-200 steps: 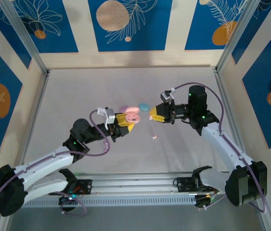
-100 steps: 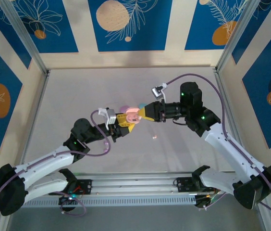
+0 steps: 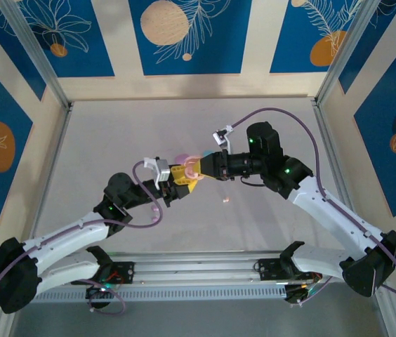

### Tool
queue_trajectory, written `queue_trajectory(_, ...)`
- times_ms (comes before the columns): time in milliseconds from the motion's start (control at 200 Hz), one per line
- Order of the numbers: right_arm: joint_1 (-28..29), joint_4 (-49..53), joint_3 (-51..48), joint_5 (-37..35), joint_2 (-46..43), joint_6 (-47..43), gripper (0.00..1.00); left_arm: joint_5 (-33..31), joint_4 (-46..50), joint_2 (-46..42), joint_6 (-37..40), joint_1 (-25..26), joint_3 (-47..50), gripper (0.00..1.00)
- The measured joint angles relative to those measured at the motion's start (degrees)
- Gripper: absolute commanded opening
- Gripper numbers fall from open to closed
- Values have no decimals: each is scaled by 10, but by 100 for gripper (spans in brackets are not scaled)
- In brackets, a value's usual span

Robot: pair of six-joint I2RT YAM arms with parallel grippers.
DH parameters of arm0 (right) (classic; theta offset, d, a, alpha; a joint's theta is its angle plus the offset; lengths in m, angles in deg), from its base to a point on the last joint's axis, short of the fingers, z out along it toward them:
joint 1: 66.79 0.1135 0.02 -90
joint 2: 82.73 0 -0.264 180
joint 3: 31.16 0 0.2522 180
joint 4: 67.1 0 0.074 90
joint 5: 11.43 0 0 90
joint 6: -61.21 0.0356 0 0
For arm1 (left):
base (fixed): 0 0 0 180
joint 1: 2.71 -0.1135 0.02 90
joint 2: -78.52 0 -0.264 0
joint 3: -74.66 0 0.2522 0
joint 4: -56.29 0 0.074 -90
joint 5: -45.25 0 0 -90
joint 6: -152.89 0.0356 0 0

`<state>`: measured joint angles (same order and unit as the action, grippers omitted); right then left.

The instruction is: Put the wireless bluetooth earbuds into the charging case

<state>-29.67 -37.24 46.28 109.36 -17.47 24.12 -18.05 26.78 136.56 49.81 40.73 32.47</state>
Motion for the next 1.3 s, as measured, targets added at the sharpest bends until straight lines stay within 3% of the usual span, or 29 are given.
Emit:
queue_trajectory(675, 19, -16, 2, -43, 8, 2, 22, -2, -7, 6, 13, 3, 0, 19)
queue_trajectory(1301, 47, 76, 48, -115, 25, -42, 26, -15, -8, 6, 17, 7, 10, 20)
